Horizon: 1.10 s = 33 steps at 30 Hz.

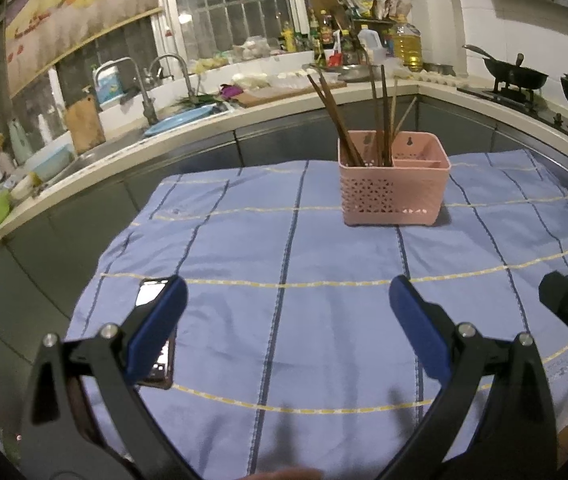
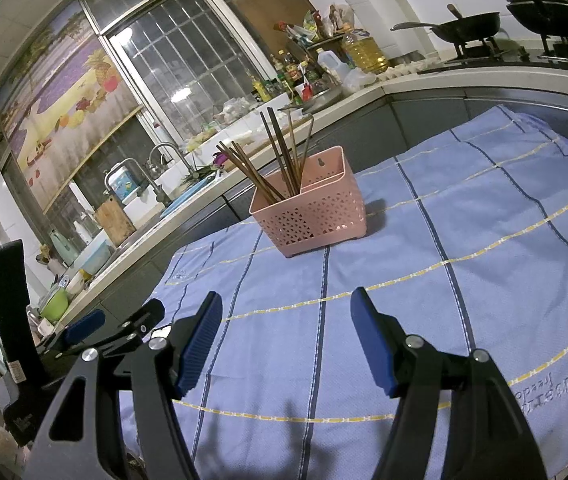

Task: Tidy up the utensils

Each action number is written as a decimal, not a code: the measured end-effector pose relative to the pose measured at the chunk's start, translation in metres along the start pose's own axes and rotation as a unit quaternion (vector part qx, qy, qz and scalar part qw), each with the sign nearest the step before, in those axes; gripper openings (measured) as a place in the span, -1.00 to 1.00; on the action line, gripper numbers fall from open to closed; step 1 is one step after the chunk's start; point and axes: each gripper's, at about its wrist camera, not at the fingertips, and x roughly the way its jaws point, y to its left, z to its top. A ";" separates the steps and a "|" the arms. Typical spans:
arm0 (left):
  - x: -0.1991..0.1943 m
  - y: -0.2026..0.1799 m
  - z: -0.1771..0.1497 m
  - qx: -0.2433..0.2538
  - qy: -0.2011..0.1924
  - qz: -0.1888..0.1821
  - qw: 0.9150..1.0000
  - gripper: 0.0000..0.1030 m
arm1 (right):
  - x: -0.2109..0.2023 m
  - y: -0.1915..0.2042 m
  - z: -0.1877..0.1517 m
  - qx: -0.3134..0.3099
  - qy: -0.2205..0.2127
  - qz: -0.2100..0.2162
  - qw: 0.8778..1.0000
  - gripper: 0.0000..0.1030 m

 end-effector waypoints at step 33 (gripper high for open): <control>-0.006 0.004 -0.005 0.001 -0.003 0.015 1.000 0.88 | -0.001 0.002 -0.001 0.001 -0.001 -0.001 1.000 0.30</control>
